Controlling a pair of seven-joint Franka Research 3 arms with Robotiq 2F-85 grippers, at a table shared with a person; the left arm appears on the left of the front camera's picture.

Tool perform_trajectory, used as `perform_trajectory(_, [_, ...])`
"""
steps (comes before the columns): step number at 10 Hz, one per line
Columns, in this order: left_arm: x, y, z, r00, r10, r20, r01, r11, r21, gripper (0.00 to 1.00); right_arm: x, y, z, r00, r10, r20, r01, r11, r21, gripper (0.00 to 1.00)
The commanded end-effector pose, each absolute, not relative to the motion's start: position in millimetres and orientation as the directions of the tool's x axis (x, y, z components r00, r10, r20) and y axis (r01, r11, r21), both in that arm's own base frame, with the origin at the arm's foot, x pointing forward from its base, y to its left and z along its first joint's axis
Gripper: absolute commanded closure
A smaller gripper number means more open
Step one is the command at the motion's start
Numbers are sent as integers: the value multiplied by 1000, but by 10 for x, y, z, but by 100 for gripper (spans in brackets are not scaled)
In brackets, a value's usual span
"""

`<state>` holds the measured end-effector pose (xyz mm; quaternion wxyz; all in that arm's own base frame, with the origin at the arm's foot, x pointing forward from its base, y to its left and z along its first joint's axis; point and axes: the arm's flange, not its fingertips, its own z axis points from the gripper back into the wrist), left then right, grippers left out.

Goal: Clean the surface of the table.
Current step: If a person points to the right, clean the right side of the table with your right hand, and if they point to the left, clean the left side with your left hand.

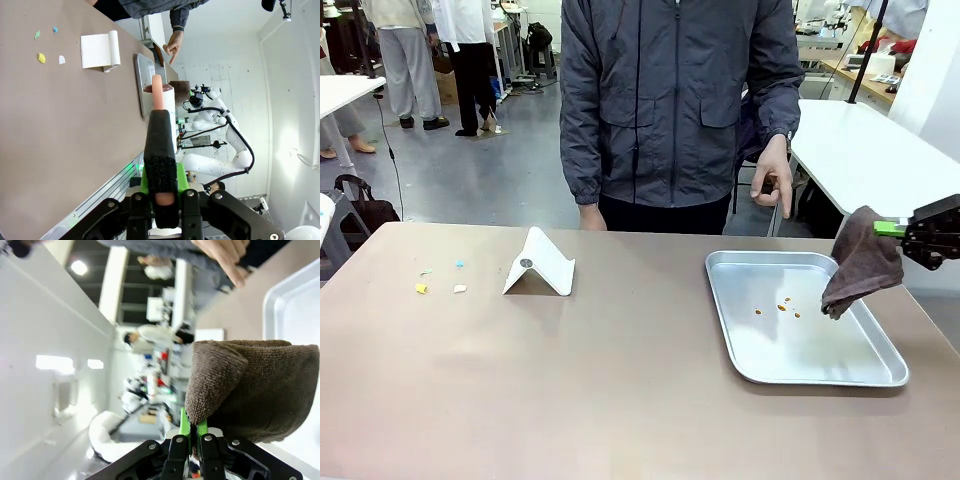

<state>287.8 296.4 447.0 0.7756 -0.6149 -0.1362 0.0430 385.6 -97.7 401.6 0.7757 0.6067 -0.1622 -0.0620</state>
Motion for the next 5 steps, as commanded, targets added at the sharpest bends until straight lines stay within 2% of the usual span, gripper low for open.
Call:
perform_trajectory(1, [2848, 2917, 4491, 958, 237, 164, 105, 244, -964, 100, 4216, -1012, 3957, 957, -129, 258, -187, 403, 896, 95])
perform_trajectory(3, [2848, 2917, 4491, 958, 237, 164, 105, 244, -964, 100, 4452, -977, 3836, 970, -55, 239, -172, 539, 825, 95])
perform_trajectory(5, [2848, 2917, 4491, 958, 237, 164, 105, 244, -964, 100, 4635, -957, 3699, 967, -63, 246, -159, 604, 781, 95])
